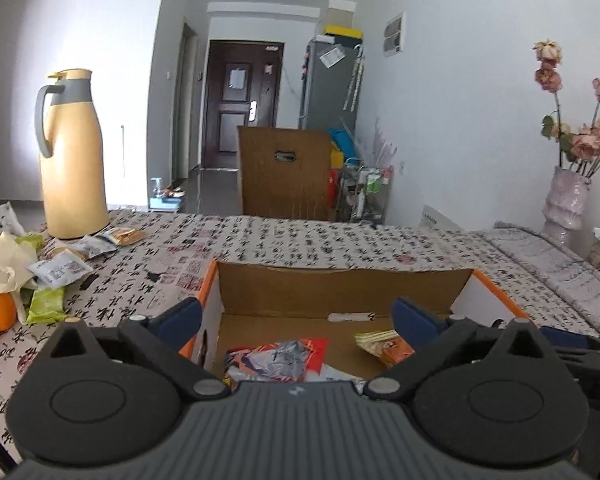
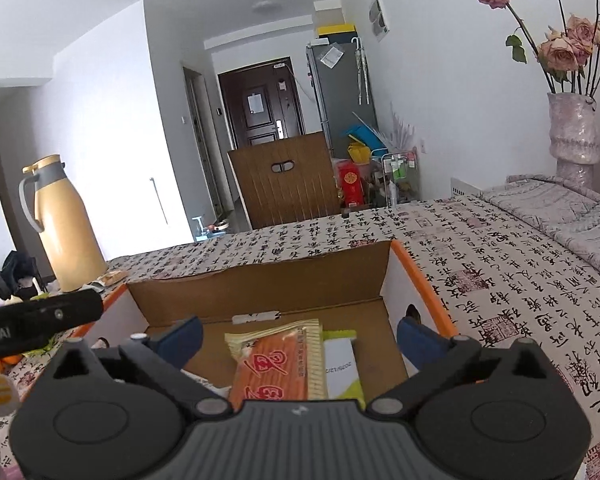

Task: Organize snacks
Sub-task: 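Withdraw both open tools from the box back to the snack pile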

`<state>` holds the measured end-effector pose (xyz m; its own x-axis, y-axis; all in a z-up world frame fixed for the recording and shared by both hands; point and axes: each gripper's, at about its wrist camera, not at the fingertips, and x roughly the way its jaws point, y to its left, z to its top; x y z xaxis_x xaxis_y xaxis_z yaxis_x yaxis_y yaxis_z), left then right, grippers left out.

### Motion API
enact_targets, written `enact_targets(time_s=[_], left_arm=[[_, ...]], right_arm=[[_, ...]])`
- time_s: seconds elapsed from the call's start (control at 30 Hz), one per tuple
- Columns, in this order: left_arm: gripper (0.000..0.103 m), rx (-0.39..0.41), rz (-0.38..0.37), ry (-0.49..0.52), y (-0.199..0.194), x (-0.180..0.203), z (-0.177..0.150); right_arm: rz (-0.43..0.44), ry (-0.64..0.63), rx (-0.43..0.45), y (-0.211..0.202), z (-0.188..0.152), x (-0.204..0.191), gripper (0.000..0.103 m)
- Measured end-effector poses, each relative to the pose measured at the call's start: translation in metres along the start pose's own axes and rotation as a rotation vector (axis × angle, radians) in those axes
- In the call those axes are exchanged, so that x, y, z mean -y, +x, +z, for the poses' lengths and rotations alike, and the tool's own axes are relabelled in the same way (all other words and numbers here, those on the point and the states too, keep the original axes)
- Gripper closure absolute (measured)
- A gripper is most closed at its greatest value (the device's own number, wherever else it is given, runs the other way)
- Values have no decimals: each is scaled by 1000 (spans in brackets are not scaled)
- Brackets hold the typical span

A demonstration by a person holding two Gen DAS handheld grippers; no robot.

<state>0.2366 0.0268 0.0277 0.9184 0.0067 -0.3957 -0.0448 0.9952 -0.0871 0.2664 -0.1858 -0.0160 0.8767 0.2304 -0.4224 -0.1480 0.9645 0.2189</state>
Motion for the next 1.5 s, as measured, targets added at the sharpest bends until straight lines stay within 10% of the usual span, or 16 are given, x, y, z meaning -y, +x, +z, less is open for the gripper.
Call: enact_targets(time_s=[1.5], left_arm=[[0,46,-44,-14,-125,3,-8]], right_arm=[[-56,-71,68,-130,-14,-4,0]])
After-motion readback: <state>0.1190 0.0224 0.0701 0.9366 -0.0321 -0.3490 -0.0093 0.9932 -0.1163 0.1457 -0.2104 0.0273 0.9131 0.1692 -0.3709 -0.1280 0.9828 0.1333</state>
